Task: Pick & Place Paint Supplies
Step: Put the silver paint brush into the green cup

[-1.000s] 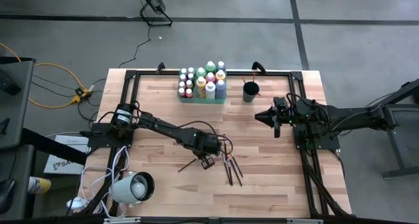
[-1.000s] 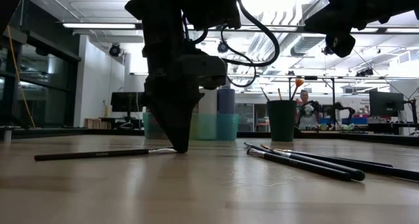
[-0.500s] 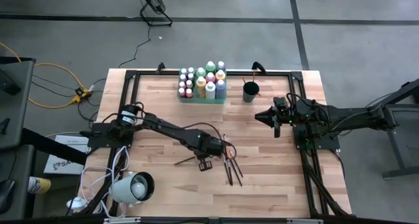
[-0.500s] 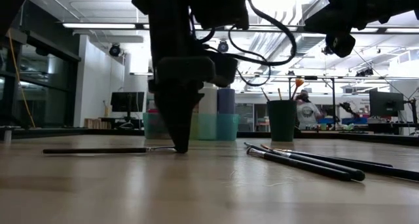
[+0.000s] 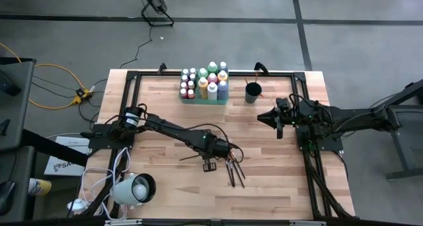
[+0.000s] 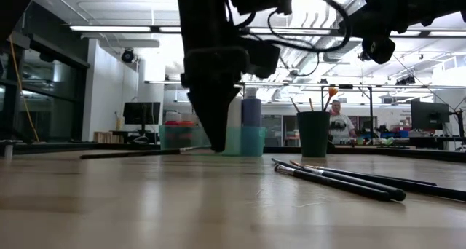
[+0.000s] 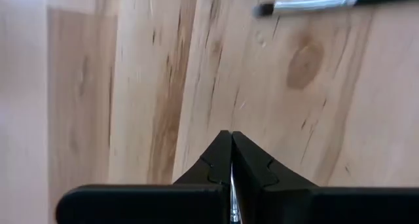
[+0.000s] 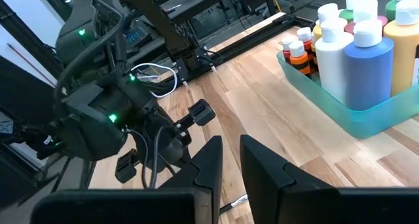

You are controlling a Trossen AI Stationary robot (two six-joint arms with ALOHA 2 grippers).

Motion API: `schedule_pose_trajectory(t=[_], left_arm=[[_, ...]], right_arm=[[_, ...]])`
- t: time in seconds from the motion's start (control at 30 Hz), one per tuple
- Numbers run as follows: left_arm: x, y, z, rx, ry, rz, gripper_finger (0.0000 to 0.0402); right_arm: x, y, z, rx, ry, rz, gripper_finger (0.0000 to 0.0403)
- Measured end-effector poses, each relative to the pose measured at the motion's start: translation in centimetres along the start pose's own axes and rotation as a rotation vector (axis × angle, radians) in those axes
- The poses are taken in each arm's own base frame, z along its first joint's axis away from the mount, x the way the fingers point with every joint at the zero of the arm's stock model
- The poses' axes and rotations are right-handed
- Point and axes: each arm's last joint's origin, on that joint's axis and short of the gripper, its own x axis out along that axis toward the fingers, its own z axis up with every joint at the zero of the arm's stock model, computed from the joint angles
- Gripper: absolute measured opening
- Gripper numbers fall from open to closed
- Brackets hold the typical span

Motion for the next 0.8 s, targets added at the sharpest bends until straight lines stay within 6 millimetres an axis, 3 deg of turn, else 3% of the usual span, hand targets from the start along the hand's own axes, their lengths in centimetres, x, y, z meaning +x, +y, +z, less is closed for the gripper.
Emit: schedule_pose_trajectory(t=[0.4, 0.8], left_arm=[[-3.7, 0.9, 1.8, 0.075, -0.037, 0.108, 0.0], [-11.5, 3.4, 5.5, 0.167, -0.231, 0.223, 0.0]], right_arm=[[0.0, 0.1, 0.0, 0.0, 0.012, 0.023, 0.0048], [-0.1, 0.1, 0.0, -0.099, 0.004, 0.018, 0.0048]])
